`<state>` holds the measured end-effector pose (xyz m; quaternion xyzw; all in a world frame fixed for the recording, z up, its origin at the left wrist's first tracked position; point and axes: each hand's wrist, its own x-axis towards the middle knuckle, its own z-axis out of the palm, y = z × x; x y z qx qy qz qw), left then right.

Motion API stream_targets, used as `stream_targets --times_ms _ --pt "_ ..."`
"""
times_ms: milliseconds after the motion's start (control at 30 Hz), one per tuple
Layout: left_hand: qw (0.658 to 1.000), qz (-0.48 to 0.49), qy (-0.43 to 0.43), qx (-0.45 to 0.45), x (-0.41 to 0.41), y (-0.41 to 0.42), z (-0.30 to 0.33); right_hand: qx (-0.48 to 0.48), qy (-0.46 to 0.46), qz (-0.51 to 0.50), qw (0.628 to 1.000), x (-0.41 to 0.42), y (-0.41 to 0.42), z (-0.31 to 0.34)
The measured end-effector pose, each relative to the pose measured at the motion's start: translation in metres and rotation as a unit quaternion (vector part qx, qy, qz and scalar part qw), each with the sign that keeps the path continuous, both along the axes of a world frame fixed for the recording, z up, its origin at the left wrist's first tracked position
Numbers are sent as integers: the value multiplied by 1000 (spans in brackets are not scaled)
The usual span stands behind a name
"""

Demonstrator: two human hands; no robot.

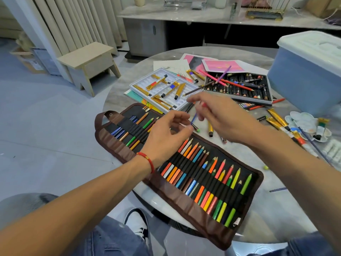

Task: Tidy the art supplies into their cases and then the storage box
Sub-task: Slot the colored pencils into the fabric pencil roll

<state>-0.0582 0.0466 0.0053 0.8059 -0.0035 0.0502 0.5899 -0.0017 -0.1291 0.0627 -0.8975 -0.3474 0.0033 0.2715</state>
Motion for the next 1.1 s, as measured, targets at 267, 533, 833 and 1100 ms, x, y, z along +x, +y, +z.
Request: stream_targets --times_ms 267,533,833,1100 --pt "993 -88 73 -32 6 14 11 -300 -72 21 951 -18 18 -33" --pt "986 -72 147 -39 6 20 8 -183 -196 -20 963 -13 12 -32" --pt "980 -118 133 85 5 18 5 203 130 -265 934 -3 6 -30" --pt "850 -194 187 453 7 52 5 275 185 -291 897 3 8 -50"
